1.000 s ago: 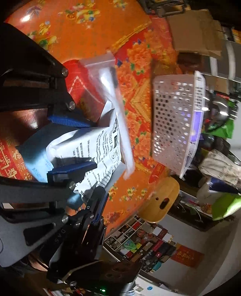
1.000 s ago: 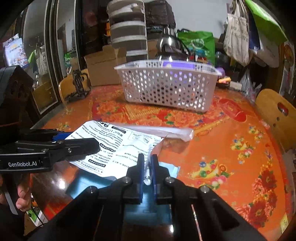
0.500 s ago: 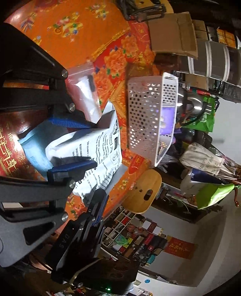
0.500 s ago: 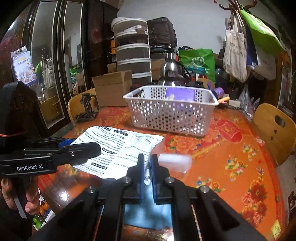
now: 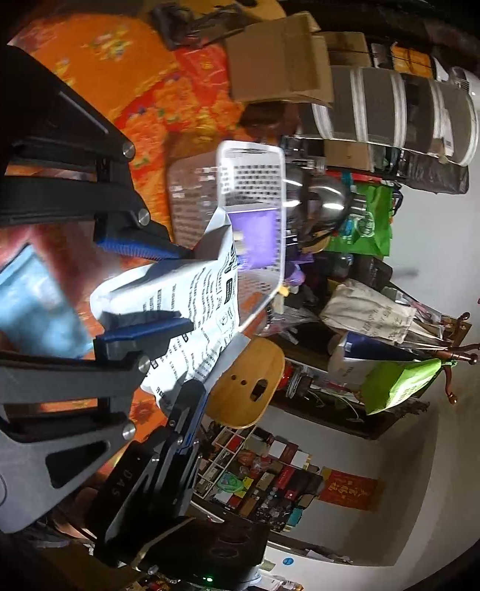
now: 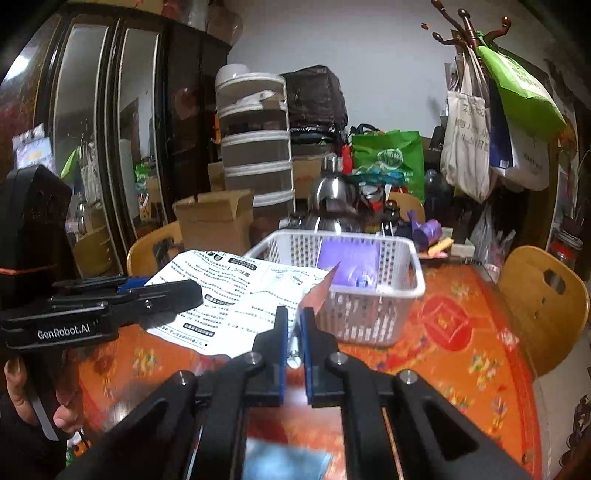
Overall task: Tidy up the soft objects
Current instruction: 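Carry the paper sheet into the white basket and release it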
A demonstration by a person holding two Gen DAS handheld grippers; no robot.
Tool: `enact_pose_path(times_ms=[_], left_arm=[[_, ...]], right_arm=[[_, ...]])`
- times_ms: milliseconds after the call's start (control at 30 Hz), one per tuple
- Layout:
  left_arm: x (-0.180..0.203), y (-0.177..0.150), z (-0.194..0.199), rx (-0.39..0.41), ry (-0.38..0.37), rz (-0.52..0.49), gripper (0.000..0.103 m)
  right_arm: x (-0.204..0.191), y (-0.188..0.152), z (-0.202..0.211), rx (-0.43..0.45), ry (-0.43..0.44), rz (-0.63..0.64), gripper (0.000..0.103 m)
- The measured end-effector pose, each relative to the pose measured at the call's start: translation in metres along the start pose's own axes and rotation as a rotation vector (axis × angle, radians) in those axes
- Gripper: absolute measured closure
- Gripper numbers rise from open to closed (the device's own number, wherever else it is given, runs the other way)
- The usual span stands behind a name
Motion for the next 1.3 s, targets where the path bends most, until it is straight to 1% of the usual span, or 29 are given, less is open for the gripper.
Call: enact_pose_path(times_ms=[67, 200, 333, 400, 533, 700, 967, 1133, 1200, 1300], left_arm=[[-0.003, 0.020, -0.005, 0.004, 0.007, -0.005, 0.075], [-0.012, 0.064, -0.019, 0.009, 0.034, -0.014, 0.075], [-0.026, 0.096, -0.042, -0.007, 0.064, -0.016, 0.075], [-0.033, 0.106, -0.056, -0.018, 0.081, -0.020, 0.075], [-0.045, 0.117, -0.080, -0.038, 0.103, -0.021, 0.075], [-0.061, 0.126, -0.106, -0.054, 0.117, -0.009, 0.075], [-0.076, 0.132, -0.138, -0.072, 0.132, -0.014, 0.075], [-0.087, 0.134, -0.163, -0.086, 0.152, -0.022, 0.075], [-0.094, 0.135, -0.176, -0.096, 0.173, -0.023, 0.075], [-0.105, 0.135, -0.194, -0.105, 0.216, -0.032, 0.075]], right_arm=[[0.004, 0.015, -0.004, 0.006, 0.000, -0.004, 0.098], [0.015, 0.051, -0.026, 0.004, -0.011, -0.006, 0.098], [0.027, 0.073, -0.055, -0.014, -0.015, -0.013, 0.098], [0.032, 0.077, -0.067, -0.023, -0.016, -0.019, 0.098], [0.042, 0.087, -0.095, -0.051, -0.018, -0.025, 0.098], [0.050, 0.093, -0.119, -0.068, -0.017, -0.026, 0.098], [0.063, 0.096, -0.145, -0.084, -0.010, -0.037, 0.098], [0.072, 0.097, -0.171, -0.097, -0.013, -0.030, 0.098], [0.074, 0.096, -0.180, -0.100, -0.015, -0.025, 0.098], [0.079, 0.096, -0.191, -0.070, -0.033, -0.009, 0.096]])
Point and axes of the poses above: each gripper's, at about its wrist camera, not at the fingertips, and z roughly against the way its jaws point, x to its right, y to its top, the point moved 4 cm from there along -z, roughly the way its jaws point, and after that the axes turned 4 degrees about -x, right-handed, at the moved point
